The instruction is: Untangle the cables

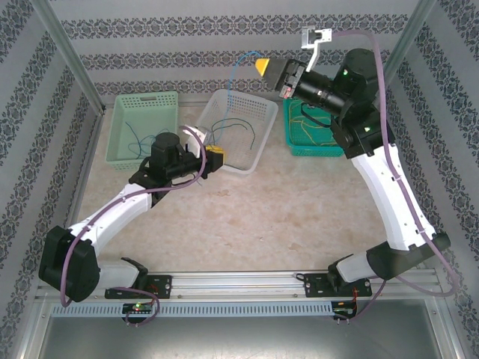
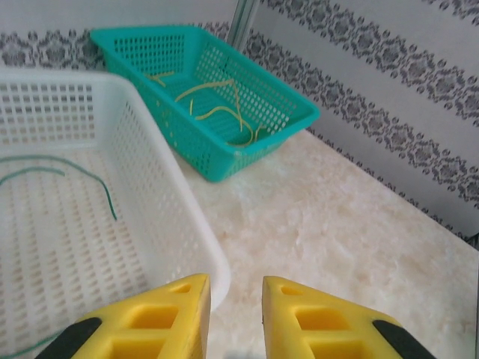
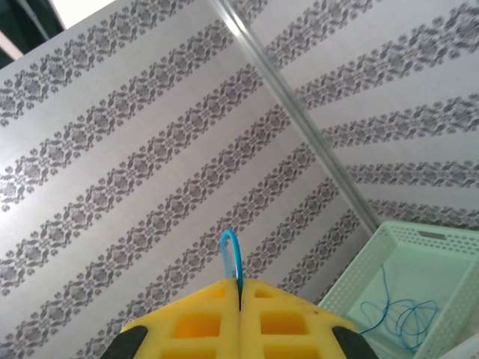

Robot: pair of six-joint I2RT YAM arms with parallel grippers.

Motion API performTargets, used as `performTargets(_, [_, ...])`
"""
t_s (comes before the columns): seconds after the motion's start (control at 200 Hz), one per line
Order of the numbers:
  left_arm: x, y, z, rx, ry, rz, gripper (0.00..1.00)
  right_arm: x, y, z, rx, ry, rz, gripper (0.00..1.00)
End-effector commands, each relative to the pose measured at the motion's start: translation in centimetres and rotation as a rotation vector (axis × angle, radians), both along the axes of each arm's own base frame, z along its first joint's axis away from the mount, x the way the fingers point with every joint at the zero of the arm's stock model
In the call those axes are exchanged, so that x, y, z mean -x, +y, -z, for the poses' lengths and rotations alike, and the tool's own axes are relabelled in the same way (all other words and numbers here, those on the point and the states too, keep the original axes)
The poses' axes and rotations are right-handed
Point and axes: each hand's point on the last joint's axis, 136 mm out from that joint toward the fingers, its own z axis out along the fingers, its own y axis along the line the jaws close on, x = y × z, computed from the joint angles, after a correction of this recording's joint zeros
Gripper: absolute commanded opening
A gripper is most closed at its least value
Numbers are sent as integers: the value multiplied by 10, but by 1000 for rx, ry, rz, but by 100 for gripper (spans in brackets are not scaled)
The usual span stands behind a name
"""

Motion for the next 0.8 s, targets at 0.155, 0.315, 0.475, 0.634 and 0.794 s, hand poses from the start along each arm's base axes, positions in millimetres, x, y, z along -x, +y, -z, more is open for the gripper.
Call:
performTargets(0.155, [17,4,29,-84,73,19,24,1,-38,-24,-25,-46,95,0])
performTargets(0.315, [19,14,43,-149,90,-17,6,-4,-48,-18,-10,-28,119,0])
performTargets(0.475, [16,25,45,-200,85,-67,0,-4,-48,-14,-11,-15,110,0])
performTargets(0.634, [12,25,12,-132,-17,-95,35,-5,-47,-12,-14,-6,103,0])
performTargets(0.794, [7,15,-20,-71,-120,-63,82,-2,-45,-16,-31,-2,82,0])
